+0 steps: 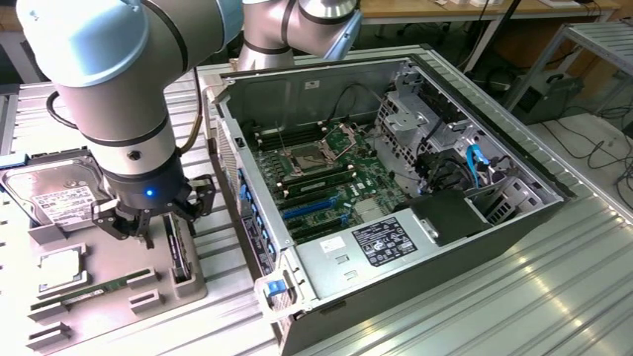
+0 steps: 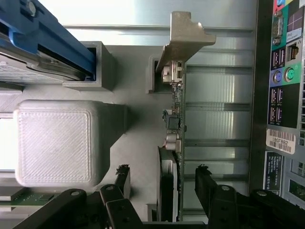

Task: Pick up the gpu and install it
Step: 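Pick up the gpu and move the gpu toward the slot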

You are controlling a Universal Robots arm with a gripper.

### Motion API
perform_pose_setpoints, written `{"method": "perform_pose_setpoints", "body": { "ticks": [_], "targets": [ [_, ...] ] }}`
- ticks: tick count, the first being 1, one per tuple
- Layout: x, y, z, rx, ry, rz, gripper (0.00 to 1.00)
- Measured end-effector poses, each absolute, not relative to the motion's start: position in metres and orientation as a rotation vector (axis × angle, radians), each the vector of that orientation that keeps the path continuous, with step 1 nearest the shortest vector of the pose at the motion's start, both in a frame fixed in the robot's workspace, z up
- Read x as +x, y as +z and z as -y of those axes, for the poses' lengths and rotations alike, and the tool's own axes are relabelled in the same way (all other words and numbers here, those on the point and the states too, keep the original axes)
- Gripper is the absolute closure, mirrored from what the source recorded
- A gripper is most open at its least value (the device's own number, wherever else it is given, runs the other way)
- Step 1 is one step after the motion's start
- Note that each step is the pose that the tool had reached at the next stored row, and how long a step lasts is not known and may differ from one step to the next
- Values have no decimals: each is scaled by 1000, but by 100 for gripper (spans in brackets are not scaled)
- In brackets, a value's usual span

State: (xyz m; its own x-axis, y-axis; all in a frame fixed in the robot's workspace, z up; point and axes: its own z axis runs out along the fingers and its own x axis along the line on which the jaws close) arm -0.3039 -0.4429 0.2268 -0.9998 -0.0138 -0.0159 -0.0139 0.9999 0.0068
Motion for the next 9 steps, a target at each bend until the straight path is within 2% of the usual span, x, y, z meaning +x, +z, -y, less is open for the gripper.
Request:
{"method": "perform_pose_setpoints", "body": {
  "ticks": [1, 2, 3, 9],
  "targets": [
    [-304, 227, 443, -22, 11, -3126, 42],
    [-304, 227, 443, -22, 11, -3126, 42],
    [-304, 227, 443, -22, 11, -3126, 49],
    [-304, 226, 443, -22, 11, -3126, 49]
  ]
}}
